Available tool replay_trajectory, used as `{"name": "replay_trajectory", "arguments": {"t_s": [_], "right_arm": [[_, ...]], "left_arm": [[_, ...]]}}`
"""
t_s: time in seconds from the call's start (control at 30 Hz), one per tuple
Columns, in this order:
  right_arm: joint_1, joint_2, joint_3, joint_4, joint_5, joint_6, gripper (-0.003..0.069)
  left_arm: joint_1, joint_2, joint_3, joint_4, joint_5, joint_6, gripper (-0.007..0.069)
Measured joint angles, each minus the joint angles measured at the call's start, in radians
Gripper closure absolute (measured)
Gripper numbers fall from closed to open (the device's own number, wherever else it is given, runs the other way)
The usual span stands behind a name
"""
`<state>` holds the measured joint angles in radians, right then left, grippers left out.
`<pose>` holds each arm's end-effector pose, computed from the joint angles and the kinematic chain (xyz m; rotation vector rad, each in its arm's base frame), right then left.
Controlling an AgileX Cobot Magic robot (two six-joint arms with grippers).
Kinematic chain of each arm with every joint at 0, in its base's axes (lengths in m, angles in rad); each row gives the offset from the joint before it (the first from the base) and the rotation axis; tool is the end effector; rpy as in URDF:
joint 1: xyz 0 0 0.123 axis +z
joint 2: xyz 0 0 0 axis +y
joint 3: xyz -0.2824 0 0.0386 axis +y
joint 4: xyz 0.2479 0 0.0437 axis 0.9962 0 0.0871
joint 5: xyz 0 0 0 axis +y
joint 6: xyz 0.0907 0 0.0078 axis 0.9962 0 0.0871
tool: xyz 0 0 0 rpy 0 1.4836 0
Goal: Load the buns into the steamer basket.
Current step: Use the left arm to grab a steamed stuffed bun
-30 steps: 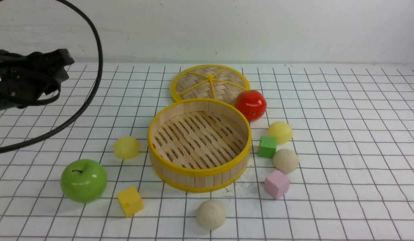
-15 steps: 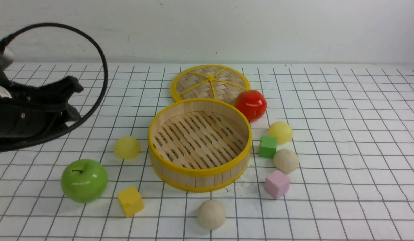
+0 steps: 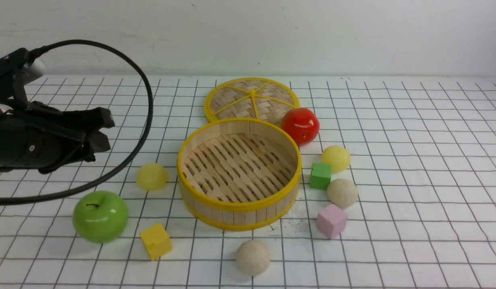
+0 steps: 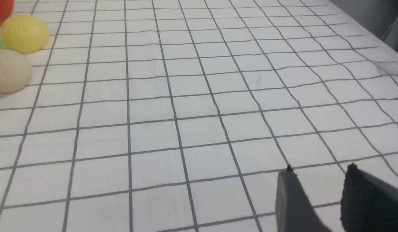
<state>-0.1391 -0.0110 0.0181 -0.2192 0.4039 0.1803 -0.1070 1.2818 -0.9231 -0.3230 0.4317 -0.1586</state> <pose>0.0500 -0.0149 0.1722 0.1693 1.8816 -0.1907 0.2710 -0.0413 0.3015 -0.3228 2.2633 -0.4470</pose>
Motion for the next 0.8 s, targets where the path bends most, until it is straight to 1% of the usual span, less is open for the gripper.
{"name": "replay_trajectory", "arguments": {"t_s": [0.1, 0.2, 0.37, 0.47, 0.6, 0.8], "right_arm": [[0.0, 0.0, 0.0, 0.0, 0.0, 0.0, 0.042], [0.0, 0.0, 0.0, 0.0, 0.0, 0.0, 0.042], [0.0, 0.0, 0.0, 0.0, 0.0, 0.0, 0.042], [0.0, 0.0, 0.0, 0.0, 0.0, 0.0, 0.042], [0.0, 0.0, 0.0, 0.0, 0.0, 0.0, 0.042], [0.0, 0.0, 0.0, 0.0, 0.0, 0.0, 0.042]], "left_arm": [[0.0, 0.021, -0.019, 0.002, 0.016, 0.004, 0.0386], [0.0, 0.061, -0.075, 0.005, 0.073, 0.004, 0.0386], [0.0, 0.163, -0.23, 0.008, 0.215, 0.005, 0.0386], [0.0, 0.228, -0.319, 0.017, 0.269, 0.015, 0.0386], [0.0, 0.288, -0.382, 0.023, 0.282, 0.023, 0.0386], [0.0, 0.369, -0.411, 0.014, 0.314, 0.052, 0.0386]]}}
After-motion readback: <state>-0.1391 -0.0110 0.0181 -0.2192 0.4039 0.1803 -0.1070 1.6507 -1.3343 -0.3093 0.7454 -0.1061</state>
